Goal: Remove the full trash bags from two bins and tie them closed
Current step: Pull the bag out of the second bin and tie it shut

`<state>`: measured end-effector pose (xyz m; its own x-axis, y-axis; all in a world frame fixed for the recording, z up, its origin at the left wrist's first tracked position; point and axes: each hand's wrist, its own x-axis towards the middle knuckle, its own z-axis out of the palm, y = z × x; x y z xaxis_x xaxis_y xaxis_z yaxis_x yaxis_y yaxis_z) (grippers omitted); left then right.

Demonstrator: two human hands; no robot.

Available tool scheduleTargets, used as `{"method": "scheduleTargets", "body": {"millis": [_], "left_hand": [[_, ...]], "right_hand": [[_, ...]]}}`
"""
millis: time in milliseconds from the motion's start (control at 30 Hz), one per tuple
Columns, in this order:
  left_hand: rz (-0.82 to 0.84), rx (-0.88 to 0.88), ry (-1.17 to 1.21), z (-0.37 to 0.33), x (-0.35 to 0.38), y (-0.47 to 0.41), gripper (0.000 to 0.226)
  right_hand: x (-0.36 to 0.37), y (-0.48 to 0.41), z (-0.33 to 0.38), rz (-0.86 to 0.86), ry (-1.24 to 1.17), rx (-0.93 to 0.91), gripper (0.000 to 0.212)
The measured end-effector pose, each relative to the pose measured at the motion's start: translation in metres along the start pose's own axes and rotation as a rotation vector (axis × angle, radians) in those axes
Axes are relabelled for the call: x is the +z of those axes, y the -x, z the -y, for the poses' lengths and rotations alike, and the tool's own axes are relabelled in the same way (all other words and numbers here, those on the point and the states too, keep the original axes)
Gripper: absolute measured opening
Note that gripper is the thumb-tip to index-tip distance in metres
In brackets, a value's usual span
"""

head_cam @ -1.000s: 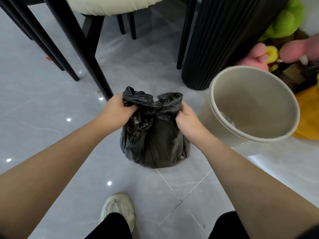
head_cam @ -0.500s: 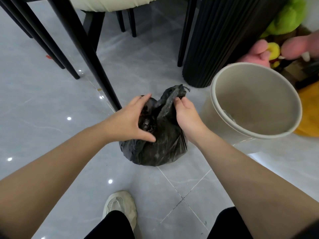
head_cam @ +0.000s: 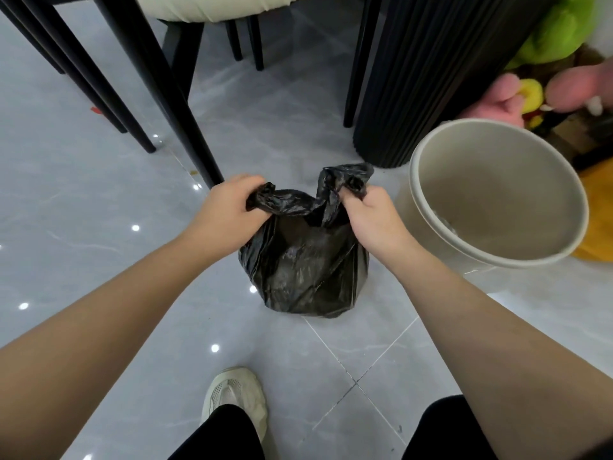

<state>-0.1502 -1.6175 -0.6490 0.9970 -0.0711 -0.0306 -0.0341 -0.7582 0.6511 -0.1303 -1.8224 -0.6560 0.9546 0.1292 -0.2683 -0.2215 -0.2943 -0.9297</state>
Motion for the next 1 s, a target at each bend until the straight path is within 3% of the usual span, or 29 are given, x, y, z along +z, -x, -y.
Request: {"method": "scheduleTargets", "body": {"millis": [167,433,567,733,800,867,933,967,1000], "left_hand": [[0.152,0.096,-0.009,-0.026,-0.015,-0.001,0.007],[0.293,0.187,0.048,-0.047,-0.023,-0.016,0.016],[0.229,0.133,0.029,-0.042,-0.014,-0.031,0.023],[0.057,-0.123,0.326,-0.024,-0.002,-0.023,0.001],[0.07,-0.113,0.364,-0.019,0.002,-0.001,0.016],[0.25,-0.043,0.332,-0.017,0.007,0.024,0.05],[0.382,-0.035,0.151,-0.016,0.018,0.039,0.073],[0.368,-0.026,0.065,-0.014,0.026,0.04,0.066],[0.296,-0.017,0.024,-0.012,0.033,0.037,0.042]], "right_hand": [[0.016,-0.001,0.008,-0.003,-0.139,0.01,0.029],[0.024,0.004,0.016,0.141,-0.224,0.274,0.038],[0.027,0.004,0.007,0.193,-0.398,0.324,0.007],[0.033,0.002,0.002,0.044,-0.503,0.42,0.017],[0.035,0.0,-0.001,-0.014,-0.517,0.469,0.013],[0.04,-0.005,-0.007,-0.092,-0.481,0.503,0.009],[0.044,-0.006,-0.007,-0.146,-0.448,0.558,0.02],[0.045,-0.007,-0.007,-0.16,-0.434,0.584,0.027],[0.045,-0.007,-0.007,-0.167,-0.418,0.601,0.032]]}}
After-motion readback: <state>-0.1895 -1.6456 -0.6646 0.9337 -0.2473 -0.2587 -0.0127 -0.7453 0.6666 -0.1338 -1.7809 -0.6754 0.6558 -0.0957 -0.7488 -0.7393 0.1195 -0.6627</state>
